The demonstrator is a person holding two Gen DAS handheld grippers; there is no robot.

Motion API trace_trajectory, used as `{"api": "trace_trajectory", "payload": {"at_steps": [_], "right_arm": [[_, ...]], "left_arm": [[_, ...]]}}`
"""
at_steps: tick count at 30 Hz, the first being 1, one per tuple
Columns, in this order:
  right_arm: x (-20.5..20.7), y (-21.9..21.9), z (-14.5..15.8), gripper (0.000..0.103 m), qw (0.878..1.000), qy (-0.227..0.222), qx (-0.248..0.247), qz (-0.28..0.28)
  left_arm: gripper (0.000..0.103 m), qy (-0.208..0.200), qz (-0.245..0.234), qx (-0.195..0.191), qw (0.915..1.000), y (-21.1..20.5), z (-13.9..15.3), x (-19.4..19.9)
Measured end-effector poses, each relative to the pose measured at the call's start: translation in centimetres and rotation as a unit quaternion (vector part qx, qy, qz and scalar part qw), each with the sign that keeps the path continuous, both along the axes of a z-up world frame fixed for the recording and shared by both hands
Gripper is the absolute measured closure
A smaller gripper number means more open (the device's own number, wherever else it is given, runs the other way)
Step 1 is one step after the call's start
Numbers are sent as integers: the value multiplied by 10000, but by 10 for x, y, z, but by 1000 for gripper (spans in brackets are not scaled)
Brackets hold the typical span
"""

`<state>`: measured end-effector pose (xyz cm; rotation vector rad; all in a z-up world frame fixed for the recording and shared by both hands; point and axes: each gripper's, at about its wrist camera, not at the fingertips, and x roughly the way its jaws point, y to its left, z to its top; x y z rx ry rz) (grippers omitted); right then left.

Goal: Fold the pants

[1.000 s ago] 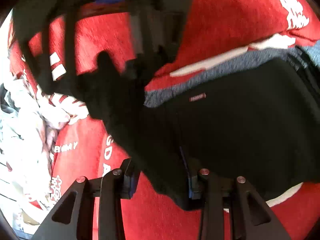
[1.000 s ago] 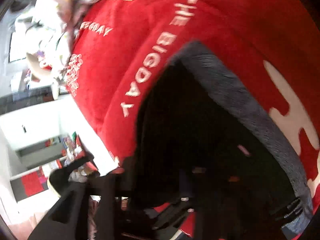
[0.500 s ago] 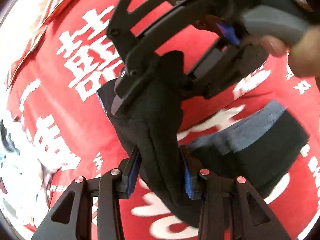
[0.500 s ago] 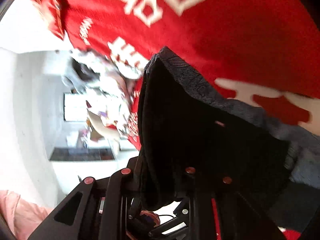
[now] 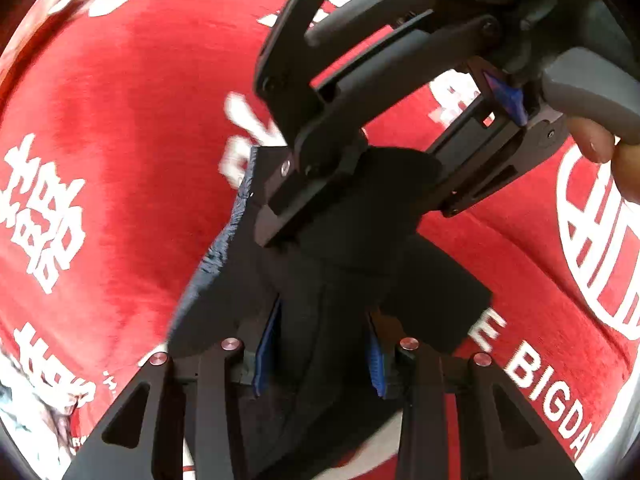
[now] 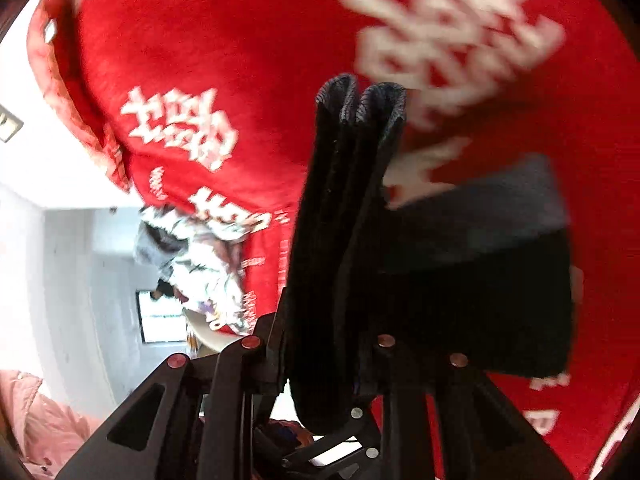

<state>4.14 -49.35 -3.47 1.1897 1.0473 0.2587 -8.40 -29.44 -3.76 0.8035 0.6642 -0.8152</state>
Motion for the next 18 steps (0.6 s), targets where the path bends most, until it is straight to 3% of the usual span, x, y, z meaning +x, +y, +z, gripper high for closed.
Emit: {"api": "trace_trajectory", "payload": {"at_steps": [4, 8, 10, 11, 14, 18], "right_arm": [[-22, -13, -51, 77, 9986, 501, 55, -158], [-34, -11, -79, 74, 9960, 827, 93, -316], [-36, -9, -78, 68, 9949, 931, 68, -387], [-37, -8, -73, 65, 9944, 981, -51, -385], [-33, -7, -56, 59, 9906, 1178, -627, -285], [-19, 2, -23, 58, 9736, 1507, -1703, -187]], "left_arm": [[65, 254, -105, 370, 9989, -17, -34, -15], [58, 408, -164, 498, 9978, -13, -40, -14], [40, 638, -171, 492, 9966, -6, -32, -6], [36, 786, -113, 447, 9958, -1, -27, 0], [34, 1321, 84, 268, 9908, 21, -11, 9], [34, 1654, 620, 241, 9840, 55, 2, 34]]}}
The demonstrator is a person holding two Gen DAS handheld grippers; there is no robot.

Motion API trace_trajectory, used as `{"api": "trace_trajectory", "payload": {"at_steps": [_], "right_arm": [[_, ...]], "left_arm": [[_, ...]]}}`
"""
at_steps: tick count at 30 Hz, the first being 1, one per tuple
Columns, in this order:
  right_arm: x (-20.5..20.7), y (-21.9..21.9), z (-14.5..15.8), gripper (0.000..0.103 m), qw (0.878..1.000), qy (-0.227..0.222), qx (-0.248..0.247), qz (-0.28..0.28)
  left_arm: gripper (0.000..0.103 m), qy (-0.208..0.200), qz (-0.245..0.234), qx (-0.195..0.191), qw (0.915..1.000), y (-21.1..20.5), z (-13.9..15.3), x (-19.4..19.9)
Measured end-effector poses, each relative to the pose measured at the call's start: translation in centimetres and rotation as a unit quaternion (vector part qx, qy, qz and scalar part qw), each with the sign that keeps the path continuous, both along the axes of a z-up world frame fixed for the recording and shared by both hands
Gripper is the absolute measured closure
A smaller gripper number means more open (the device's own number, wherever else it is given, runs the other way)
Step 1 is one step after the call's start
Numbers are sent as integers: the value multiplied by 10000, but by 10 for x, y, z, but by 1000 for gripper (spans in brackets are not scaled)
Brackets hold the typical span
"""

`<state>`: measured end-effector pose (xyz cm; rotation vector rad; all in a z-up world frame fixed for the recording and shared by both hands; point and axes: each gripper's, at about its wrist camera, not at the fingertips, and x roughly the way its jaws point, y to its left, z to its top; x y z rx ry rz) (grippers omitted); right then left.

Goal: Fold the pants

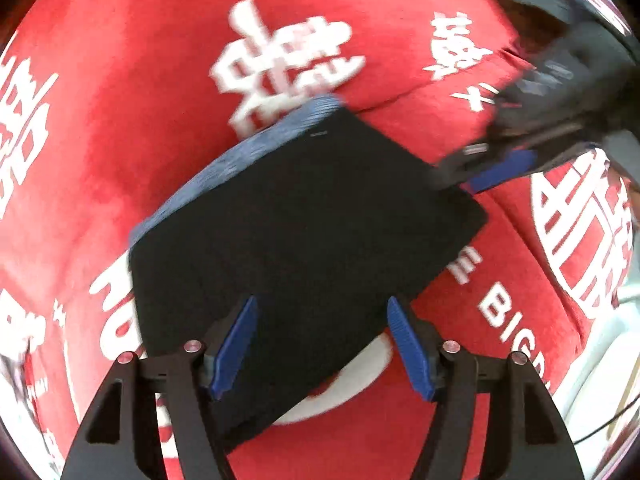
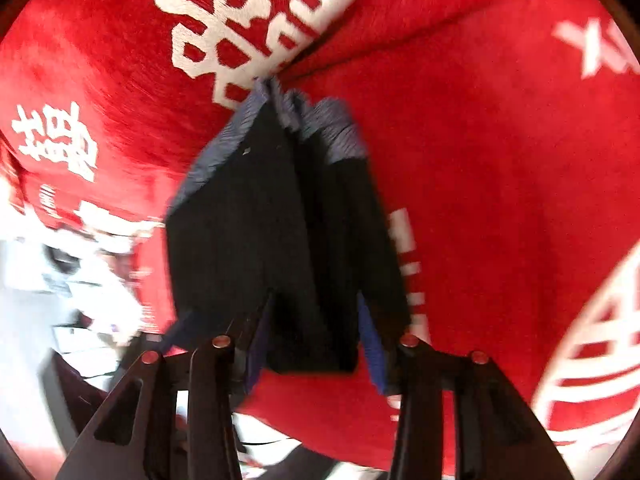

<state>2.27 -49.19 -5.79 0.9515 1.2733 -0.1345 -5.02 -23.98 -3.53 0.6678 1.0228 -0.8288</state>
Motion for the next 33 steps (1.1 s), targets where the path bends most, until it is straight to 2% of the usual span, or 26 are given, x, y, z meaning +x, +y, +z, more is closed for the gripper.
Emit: {"api": "trace_trajectory", "payload": {"at_steps": [4, 5, 6, 8, 10, 13, 14, 16, 20, 22, 27, 31, 33], "right_arm": [[-3, 8, 30, 58, 9985, -206, -478, -154], [-7, 8, 34, 61, 9981, -304, -510, -167], [-5, 12, 39, 70, 9977, -403, -533, -149], [7, 32, 40, 71, 9974, -422, -591, 47], [11, 41, 29, 71, 9972, -225, -651, 299], [9, 55, 4, 71, 9932, 297, -926, 640], [9, 58, -1, 71, 9920, 360, -1004, 672], [9, 60, -4, 71, 9917, 347, -1089, 585], [12, 61, -1, 71, 9919, 461, -1087, 473], [21, 65, 0, 68, 9905, 563, -1149, 506], [27, 81, 10, 44, 9875, 742, -1268, 567], [21, 95, 25, 39, 9873, 897, -1213, 494], [13, 98, 37, 29, 9892, 895, -1099, 375]], "left_arm": [[34, 224, 718, 66, 9971, 31, 3, 38], [34, 275, 915, 129, 9953, 38, 0, 49], [34, 315, 1128, 213, 9929, 45, -3, 58], [34, 434, 1465, 357, 9876, 57, -10, 70], [34, 663, 1733, 407, 9818, 68, -16, 79], [34, 913, 1906, 366, 9767, 80, -17, 83], [33, 952, 1923, 387, 9759, 83, -18, 83], [16, 961, 1974, 462, 9745, 87, -20, 85], [16, 1125, 2081, 403, 9708, 100, -21, 90], [16, 1243, 2142, 406, 9680, 107, -20, 92], [16, 1290, 2180, 559, 9658, 126, -15, 95], [16, 1507, 2304, 564, 9597, 149, 0, 94], [16, 1538, 2327, 555, 9587, 159, 12, 92]]}}
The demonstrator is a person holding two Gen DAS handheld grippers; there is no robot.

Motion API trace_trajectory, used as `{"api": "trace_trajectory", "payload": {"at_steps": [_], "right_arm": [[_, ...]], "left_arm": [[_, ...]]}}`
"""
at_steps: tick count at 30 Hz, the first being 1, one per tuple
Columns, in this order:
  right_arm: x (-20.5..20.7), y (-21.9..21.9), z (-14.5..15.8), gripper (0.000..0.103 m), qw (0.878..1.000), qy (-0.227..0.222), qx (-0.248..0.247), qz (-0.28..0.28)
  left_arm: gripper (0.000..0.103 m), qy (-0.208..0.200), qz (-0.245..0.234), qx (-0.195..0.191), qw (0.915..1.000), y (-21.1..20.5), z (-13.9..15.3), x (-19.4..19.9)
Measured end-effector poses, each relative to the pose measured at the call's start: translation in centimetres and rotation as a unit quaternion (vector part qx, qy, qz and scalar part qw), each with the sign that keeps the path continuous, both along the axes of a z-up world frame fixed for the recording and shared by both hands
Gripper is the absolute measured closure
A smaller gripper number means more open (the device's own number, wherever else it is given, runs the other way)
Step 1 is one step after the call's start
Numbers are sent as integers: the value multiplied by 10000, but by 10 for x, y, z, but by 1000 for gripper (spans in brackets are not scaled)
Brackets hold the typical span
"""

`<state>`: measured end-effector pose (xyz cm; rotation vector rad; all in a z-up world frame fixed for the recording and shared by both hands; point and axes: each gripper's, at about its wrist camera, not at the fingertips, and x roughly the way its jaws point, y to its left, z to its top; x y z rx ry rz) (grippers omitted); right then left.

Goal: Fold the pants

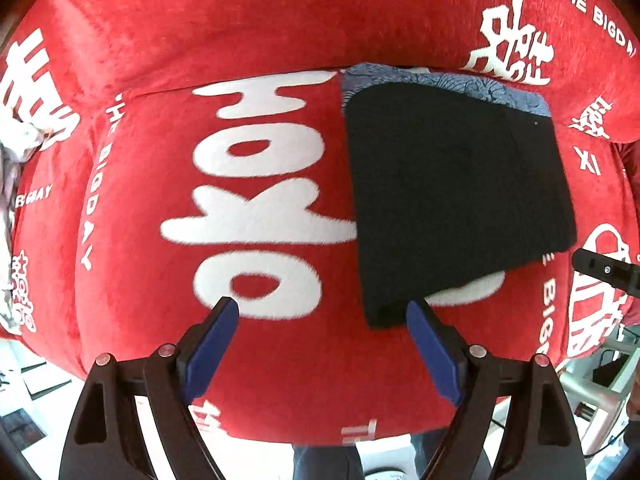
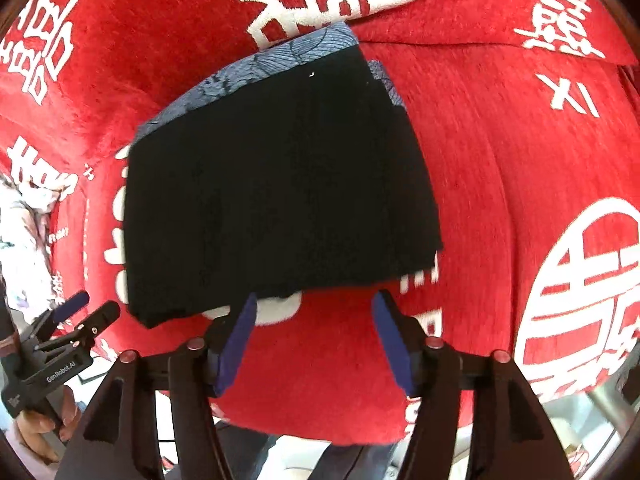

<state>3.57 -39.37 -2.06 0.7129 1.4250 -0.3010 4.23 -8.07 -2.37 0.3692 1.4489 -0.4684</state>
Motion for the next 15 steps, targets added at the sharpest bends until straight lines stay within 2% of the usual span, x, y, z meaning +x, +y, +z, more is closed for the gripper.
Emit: {"api": "trace_trajectory", "payload": {"at_steps": [1, 3, 8, 12, 15], "right_arm": [[-2, 3, 7, 27, 10000, -18, 34, -46], [-6, 9, 18, 23, 10000, -33, 35, -65], [-13, 34, 53, 20, 9998, -39, -138, 142], [-12, 57, 76, 17, 9988, -35, -314, 375], [-4, 79, 88, 17, 9967, 72, -378, 717]], "left_arm": [[13, -34, -23, 57, 10000, 5, 8, -2], [1, -87, -105, 101, 9999, 12, 21, -6], [1, -350, -373, 10, 9987, 27, 58, -21], [1, -239, -485, -214, 9983, 42, 77, -26], [1, -296, -561, -203, 9978, 53, 89, -28]]}}
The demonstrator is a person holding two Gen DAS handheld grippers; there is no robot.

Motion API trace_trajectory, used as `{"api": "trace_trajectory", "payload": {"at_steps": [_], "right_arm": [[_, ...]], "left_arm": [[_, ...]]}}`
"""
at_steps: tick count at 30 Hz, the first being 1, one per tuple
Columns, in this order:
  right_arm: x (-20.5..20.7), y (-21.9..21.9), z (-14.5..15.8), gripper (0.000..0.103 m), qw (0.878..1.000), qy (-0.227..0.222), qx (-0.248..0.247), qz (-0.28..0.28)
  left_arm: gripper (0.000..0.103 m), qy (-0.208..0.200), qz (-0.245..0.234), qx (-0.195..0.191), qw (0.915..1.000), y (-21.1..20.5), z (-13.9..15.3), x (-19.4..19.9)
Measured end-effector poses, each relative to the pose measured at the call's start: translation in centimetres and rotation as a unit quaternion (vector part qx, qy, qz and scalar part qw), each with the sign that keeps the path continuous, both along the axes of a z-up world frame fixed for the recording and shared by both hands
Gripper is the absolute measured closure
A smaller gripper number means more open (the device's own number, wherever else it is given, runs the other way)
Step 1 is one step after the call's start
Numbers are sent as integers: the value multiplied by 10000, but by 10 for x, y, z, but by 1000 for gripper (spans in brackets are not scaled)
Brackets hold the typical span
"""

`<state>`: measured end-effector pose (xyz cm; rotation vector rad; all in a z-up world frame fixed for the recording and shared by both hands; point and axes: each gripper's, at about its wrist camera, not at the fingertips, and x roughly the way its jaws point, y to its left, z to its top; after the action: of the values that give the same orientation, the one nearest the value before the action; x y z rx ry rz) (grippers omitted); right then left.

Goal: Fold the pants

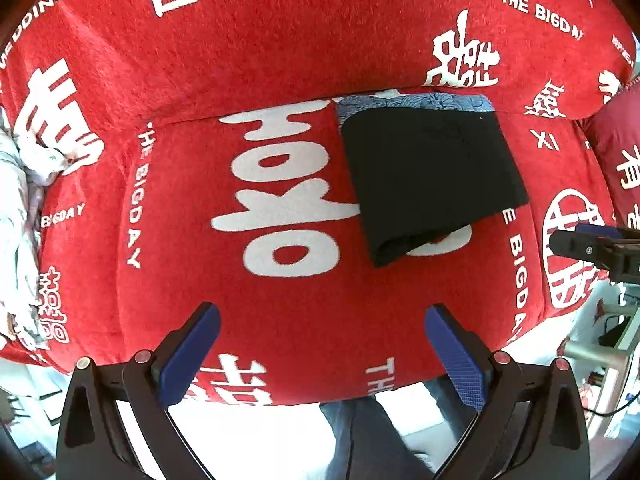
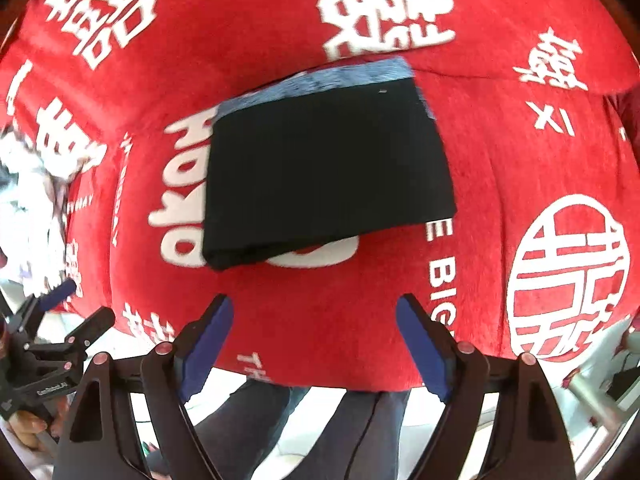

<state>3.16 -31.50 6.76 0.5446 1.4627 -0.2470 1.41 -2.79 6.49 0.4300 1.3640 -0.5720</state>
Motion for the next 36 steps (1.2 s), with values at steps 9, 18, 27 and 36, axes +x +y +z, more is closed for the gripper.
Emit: {"api": "trace_trajectory", "payload": {"at_steps": [9, 18, 27, 36], "right_arm": [[25, 32, 25, 17, 9951, 239, -590, 761], [23, 28, 23, 17, 9970, 444, -417, 475], [15, 18, 12, 17, 9983, 546, -211, 66], [0, 17, -10, 17, 9931, 706, 226, -907]], "left_arm": [[1, -44, 210, -117, 9997, 25, 12, 7], [1, -214, -123, -218, 9995, 12, 20, -1], [1, -139, -330, -102, 9993, 12, 12, -5], [1, -166, -499, -75, 9986, 26, 11, 10]]}}
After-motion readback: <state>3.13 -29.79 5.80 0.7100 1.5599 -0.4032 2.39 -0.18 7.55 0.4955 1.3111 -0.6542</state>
